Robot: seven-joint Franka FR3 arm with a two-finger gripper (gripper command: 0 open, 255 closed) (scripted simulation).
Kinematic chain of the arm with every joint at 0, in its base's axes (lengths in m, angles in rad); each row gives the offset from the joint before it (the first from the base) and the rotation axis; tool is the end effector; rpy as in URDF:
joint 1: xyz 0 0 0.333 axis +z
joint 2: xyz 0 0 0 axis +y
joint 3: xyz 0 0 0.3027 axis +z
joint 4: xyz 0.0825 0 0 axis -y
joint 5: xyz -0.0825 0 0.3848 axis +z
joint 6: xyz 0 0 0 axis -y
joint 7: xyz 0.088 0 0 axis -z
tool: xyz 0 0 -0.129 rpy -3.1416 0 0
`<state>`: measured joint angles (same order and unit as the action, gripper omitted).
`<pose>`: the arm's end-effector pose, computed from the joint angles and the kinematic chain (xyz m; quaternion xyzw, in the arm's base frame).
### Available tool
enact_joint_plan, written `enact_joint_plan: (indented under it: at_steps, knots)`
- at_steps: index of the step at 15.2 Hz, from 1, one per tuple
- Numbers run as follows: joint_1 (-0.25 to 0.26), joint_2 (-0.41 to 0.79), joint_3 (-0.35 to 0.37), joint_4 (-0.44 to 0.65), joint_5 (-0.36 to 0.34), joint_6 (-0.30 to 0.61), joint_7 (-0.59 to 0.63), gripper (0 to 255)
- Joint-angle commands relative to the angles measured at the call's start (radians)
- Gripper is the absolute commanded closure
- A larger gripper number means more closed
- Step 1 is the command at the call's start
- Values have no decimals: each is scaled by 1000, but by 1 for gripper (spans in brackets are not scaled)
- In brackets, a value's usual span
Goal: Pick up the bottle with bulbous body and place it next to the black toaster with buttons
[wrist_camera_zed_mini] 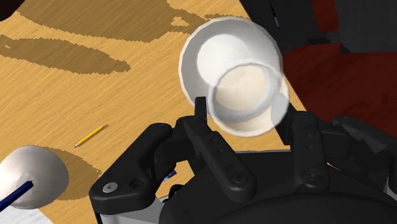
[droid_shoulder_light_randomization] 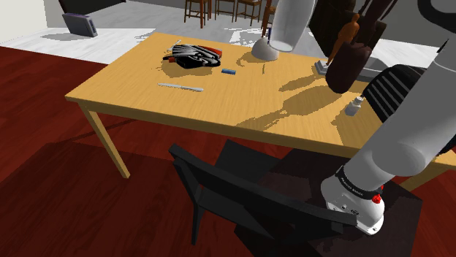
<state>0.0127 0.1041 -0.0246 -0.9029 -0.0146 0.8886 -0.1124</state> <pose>0.4667 -0.0067 0.7624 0.9972 0.0459 -0.0595 0.0035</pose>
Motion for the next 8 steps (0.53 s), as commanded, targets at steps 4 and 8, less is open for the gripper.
enact_joint_plan:
  at_steps: [4, 8]
  knots:
    - [-30, -94, -22, -93, -11, 0, -59, 255]
    - [-63, -231, -59, -254, -34, 26, -139, 255]
